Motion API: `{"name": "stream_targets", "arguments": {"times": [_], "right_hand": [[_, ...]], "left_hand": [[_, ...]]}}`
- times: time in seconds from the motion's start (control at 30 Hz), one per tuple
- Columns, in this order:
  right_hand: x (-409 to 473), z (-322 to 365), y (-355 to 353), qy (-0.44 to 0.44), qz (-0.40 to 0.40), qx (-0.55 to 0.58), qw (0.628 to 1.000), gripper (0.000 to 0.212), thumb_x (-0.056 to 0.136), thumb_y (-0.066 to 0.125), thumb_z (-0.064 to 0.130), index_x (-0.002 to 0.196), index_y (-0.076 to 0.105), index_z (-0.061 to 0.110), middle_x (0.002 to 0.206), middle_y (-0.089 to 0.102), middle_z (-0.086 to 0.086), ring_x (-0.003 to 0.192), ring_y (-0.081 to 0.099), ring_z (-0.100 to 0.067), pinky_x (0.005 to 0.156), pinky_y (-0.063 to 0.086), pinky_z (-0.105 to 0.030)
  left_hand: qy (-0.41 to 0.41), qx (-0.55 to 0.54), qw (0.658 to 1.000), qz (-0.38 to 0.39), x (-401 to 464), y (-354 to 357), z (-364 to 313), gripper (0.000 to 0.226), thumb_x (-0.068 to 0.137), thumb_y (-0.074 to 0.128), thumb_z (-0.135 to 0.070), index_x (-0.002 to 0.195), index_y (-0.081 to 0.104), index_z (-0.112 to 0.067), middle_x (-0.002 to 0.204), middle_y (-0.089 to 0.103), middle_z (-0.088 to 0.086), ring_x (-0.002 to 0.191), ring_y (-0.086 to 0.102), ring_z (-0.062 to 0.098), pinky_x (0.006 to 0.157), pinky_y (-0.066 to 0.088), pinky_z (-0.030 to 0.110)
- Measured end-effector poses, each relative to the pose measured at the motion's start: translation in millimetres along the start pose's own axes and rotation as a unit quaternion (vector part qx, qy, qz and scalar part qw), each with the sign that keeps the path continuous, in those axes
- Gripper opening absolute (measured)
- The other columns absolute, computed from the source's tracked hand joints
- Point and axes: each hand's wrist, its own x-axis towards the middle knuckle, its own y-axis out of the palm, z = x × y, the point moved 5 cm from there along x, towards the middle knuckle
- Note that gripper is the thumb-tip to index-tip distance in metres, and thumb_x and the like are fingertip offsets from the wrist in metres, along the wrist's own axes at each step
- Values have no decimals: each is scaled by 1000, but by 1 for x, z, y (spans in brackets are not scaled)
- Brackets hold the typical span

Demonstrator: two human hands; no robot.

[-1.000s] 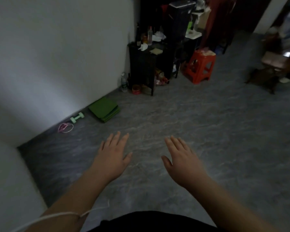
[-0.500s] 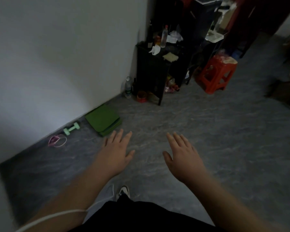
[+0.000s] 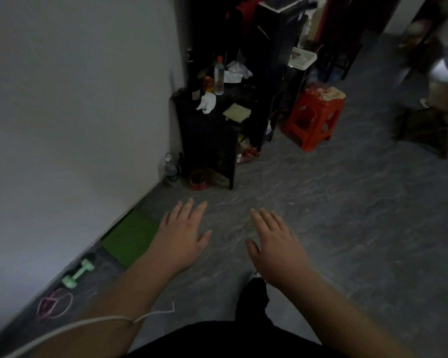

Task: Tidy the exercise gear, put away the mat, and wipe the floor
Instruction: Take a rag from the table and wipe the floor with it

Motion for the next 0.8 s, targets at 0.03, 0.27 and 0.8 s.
{"name": "stream_targets", "arguments": {"times": [0.03,0.27,0.8], "right_hand": [[25,-9,-3,-2,-1,4,1000,69,99,36,53,157,8,29,166,11,3,152,5,-17,122,14,-37],[197,-73,-58,-40,6,10,999,68,99,36,51,157,7,30,166,9,4,152,4,-18,122,14,-39],[519,-128,-98,-50,29,-14,998,67,101,36,50,157,6,29,165,12,2,152,7,-21,121,19,-42]], "left_hand": [[-1,4,1000,-4,27,-1,-1,71,99,37,-55,157,3,-33,167,3,3,153,3,25,123,11,46],[-18,7,1000,-13,206,-38,-30,71,99,35,-57,157,1,-35,167,2,2,153,4,25,123,12,46],[-16,-31,999,-8,523,-93,4,69,99,42,-49,157,10,-32,166,12,2,152,9,25,122,16,46]]}}
